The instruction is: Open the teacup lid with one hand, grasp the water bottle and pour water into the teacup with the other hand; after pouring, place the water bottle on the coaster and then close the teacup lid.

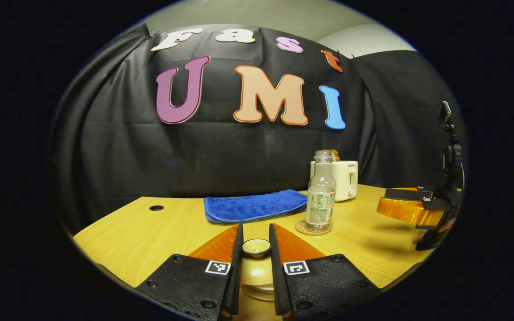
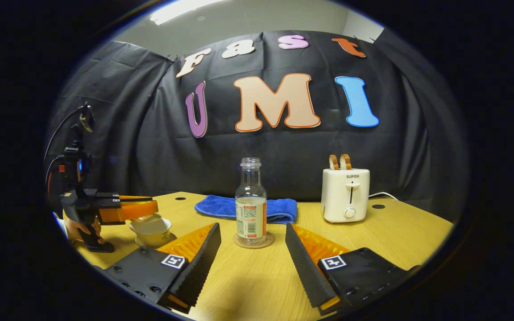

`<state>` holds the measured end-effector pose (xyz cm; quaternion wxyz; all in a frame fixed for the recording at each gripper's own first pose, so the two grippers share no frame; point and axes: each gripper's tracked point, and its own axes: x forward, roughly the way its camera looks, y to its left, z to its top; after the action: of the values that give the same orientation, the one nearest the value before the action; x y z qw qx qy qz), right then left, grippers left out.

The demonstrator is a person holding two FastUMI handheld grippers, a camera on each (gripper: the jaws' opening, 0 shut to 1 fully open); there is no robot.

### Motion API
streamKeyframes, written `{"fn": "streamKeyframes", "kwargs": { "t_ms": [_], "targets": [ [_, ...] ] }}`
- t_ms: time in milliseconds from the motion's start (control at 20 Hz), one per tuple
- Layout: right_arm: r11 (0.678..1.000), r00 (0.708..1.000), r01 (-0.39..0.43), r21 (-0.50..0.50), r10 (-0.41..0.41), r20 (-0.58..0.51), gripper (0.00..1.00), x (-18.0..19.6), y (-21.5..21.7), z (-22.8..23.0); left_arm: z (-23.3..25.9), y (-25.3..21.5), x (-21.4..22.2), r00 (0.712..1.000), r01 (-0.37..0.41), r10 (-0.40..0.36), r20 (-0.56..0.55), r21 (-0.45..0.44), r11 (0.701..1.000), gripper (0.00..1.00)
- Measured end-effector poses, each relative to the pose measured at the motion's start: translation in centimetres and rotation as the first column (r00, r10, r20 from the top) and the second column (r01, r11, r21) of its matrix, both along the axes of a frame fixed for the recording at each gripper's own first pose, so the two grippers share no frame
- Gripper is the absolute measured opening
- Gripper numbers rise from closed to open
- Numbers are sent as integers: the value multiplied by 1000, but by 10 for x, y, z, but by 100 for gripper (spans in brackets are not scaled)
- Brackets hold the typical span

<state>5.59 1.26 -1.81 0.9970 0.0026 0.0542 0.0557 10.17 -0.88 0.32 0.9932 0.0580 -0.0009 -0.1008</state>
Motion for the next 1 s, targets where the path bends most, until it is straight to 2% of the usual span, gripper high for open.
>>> {"fn": "streamKeyframes", "kwargs": {
  "t_ms": [300, 650, 850, 900, 1000],
  "targets": [
    [999, 999, 49, -5, -49, 5, 93, -13, -10, 3, -12, -15, 3, 993, 88, -85, -84, 25, 996, 29],
    [999, 999, 47, -6, -47, 4, 94, -14, -10, 4, -18, -21, -4, 986, 121, -117, -120, 28, 992, 29],
    [998, 999, 54, -6, -54, 2, 93, -15, -12, 4, -17, -17, -7, 987, 106, -102, -121, 27, 994, 30],
    [998, 998, 55, -7, -55, 1, 93, -16, -12, 4, -17, -16, -5, 989, 96, -93, -118, 26, 995, 33],
    [998, 998, 56, -7, -56, 1, 93, -15, -13, 4, -15, -13, -8, 990, 82, -79, -113, 21, 996, 66]
  ]
}}
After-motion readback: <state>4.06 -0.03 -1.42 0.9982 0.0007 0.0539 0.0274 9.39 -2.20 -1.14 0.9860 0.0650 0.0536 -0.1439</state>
